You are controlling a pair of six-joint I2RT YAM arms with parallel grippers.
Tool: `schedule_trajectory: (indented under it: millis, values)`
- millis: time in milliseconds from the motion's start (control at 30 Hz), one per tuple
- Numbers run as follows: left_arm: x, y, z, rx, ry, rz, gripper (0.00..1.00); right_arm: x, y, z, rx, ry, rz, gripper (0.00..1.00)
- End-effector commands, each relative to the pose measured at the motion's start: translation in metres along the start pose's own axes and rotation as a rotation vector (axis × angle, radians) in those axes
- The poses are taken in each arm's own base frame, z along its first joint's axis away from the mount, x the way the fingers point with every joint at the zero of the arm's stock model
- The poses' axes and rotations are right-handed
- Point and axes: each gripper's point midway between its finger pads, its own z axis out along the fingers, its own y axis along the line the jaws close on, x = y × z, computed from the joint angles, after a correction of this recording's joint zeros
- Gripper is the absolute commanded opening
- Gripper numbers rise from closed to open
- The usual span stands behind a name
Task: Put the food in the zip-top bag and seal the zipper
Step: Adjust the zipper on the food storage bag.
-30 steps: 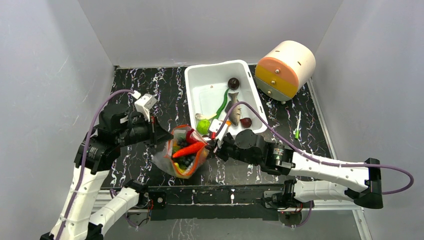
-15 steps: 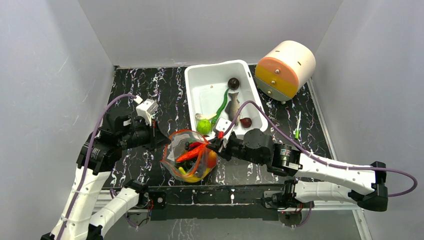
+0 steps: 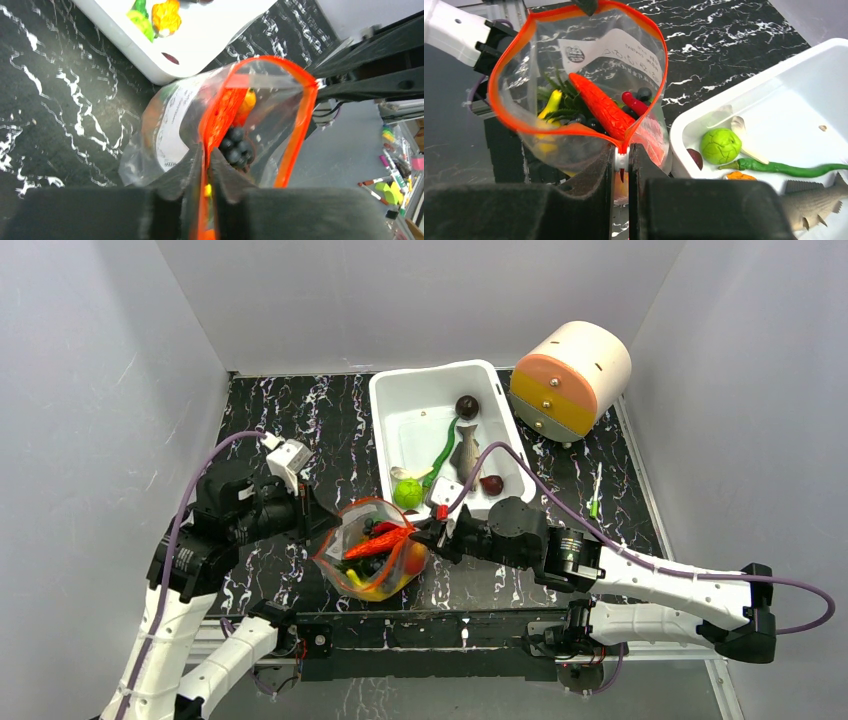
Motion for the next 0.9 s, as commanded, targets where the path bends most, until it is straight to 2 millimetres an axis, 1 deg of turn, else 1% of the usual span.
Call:
schedule_trajectory:
  millis: [0, 67, 133, 167, 267, 400, 500, 533, 700, 767, 867]
  values:
    - [-0.02, -0.019, -0.006, 0.092, -0.106, 0.087, 0.22, -0.041, 0.007, 0.001, -0.047, -0.149, 0.019, 0.0]
    - [-0.03, -0.026, -0.011, 0.123, -0.158, 0.132, 0.36, -0.045, 0.008, 0.002, -0.055, -0.158, 0.018, 0.0]
    - [-0.038, -0.04, -0.015, 0.192, -0.203, 0.189, 0.44, -0.048, 0.009, 0.003, -0.064, -0.161, 0.017, 0.0]
    - [-0.043, -0.046, -0.016, 0.229, -0.226, 0.223, 0.46, -0.05, 0.01, 0.004, -0.069, -0.164, 0.016, 0.0]
    - [-0.049, -0.062, -0.016, 0.33, -0.242, 0.288, 0.5, -0.055, 0.014, 0.006, -0.089, -0.166, 0.018, 0.0]
    - [-0.055, -0.069, -0.01, 0.406, -0.248, 0.344, 0.57, -0.058, 0.015, 0.011, -0.099, -0.134, 0.029, 0.0]
    - [-0.055, -0.074, -0.005, 0.461, -0.25, 0.377, 0.63, -0.061, 0.018, 0.013, -0.118, -0.11, 0.03, 0.0]
    - [-0.054, -0.075, -0.003, 0.48, -0.246, 0.382, 0.64, -0.062, 0.019, 0.013, -0.125, -0.107, 0.03, 0.0]
    - [-0.036, -0.085, 0.002, 0.629, -0.201, 0.374, 0.69, -0.07, 0.02, 0.011, -0.132, -0.116, 0.027, 0.0]
    - [-0.032, -0.084, 0.004, 0.638, -0.205, 0.373, 0.71, -0.071, 0.019, 0.011, -0.127, -0.115, 0.025, 0.0]
    - [-0.032, -0.079, 0.009, 0.614, -0.212, 0.381, 0.74, -0.071, 0.021, 0.013, -0.138, -0.11, 0.023, 0.0]
